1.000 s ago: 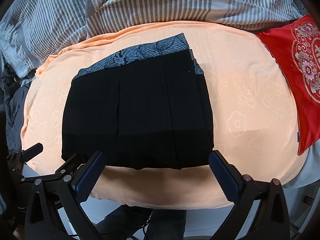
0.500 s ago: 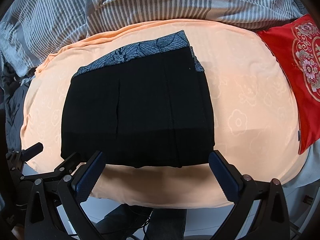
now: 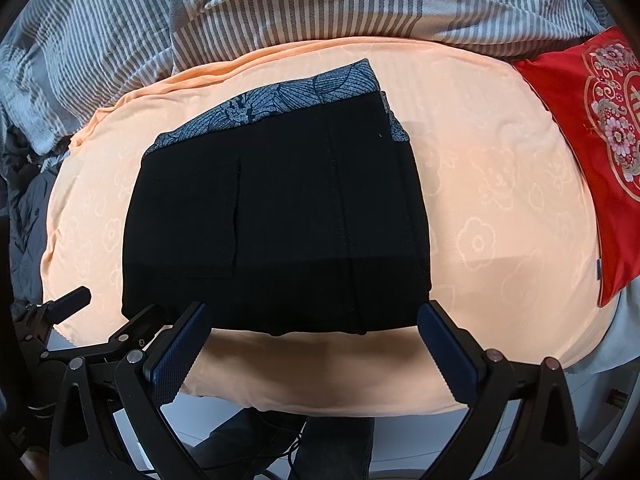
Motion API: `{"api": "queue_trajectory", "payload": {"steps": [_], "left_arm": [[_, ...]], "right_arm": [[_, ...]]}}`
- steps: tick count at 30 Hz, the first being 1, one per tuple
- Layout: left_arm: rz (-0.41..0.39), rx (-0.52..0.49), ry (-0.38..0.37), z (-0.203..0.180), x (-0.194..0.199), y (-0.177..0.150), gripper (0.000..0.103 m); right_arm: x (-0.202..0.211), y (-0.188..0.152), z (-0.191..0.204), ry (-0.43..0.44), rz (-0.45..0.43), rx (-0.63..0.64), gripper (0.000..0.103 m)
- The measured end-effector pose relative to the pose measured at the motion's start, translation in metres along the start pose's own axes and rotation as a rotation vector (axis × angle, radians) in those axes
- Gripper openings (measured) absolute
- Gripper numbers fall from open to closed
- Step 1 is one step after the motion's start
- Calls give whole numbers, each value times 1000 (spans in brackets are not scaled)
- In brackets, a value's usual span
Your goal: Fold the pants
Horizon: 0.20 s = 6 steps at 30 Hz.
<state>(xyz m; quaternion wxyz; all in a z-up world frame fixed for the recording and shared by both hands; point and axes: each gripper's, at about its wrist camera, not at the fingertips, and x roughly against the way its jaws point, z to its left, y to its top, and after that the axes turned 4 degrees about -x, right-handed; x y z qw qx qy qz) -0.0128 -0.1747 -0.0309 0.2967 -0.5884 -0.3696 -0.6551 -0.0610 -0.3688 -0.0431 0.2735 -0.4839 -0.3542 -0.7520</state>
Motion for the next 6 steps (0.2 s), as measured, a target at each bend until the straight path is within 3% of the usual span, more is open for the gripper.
{"api": "queue_trajectory", "payload": {"steps": [6], "left_arm": [[-24, -22, 2, -2, 3, 1, 103]], "right_arm": [[-1, 1, -1, -2, 4, -4, 103]]}}
